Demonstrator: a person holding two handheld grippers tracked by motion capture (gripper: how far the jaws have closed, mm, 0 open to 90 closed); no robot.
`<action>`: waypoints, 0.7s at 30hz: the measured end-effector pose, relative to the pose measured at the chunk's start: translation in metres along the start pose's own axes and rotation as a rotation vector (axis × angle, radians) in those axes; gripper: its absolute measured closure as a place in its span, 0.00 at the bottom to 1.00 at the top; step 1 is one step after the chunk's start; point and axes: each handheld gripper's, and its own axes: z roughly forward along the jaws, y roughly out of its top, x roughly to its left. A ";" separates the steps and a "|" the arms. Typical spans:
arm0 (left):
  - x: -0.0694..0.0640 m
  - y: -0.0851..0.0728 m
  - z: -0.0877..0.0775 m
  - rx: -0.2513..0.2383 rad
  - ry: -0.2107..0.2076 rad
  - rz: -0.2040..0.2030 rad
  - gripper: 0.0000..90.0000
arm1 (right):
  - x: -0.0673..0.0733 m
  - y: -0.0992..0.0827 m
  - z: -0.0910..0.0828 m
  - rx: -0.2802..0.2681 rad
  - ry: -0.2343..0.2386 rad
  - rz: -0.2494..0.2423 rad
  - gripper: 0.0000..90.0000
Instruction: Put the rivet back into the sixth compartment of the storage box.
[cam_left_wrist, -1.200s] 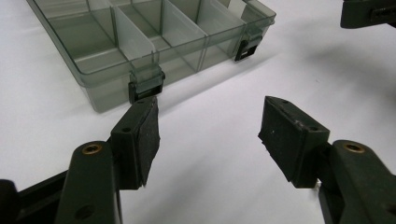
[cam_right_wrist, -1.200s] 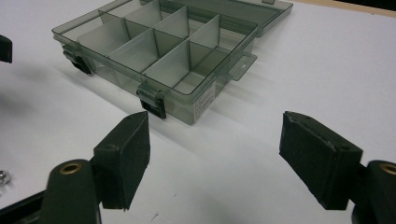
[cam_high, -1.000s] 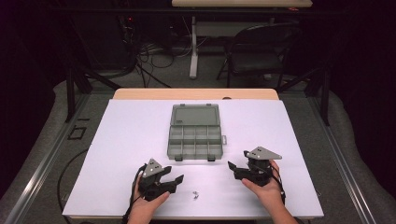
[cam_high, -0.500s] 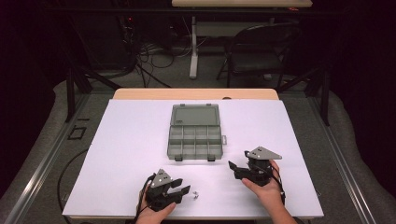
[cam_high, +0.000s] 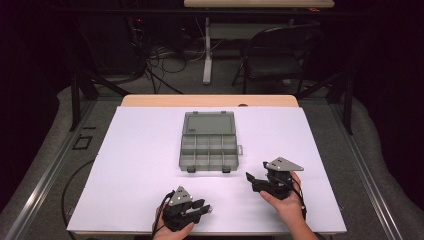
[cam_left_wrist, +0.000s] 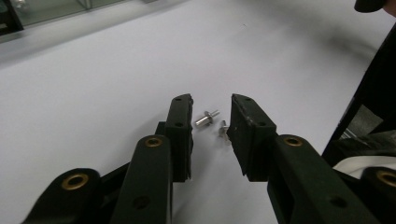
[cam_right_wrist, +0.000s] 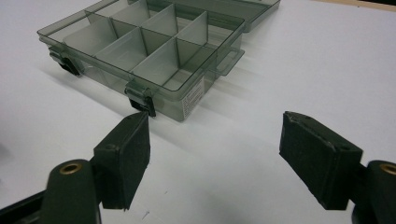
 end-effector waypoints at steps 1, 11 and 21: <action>0.000 0.000 0.000 0.003 -0.003 0.006 0.78 | 0.000 0.000 0.000 0.000 0.000 0.000 0.27; -0.003 -0.002 0.003 0.014 -0.014 0.002 0.84 | 0.000 0.000 0.000 0.000 -0.001 -0.001 0.27; -0.004 -0.003 0.009 0.042 -0.030 0.011 0.92 | 0.000 0.000 0.000 0.001 0.002 -0.002 0.27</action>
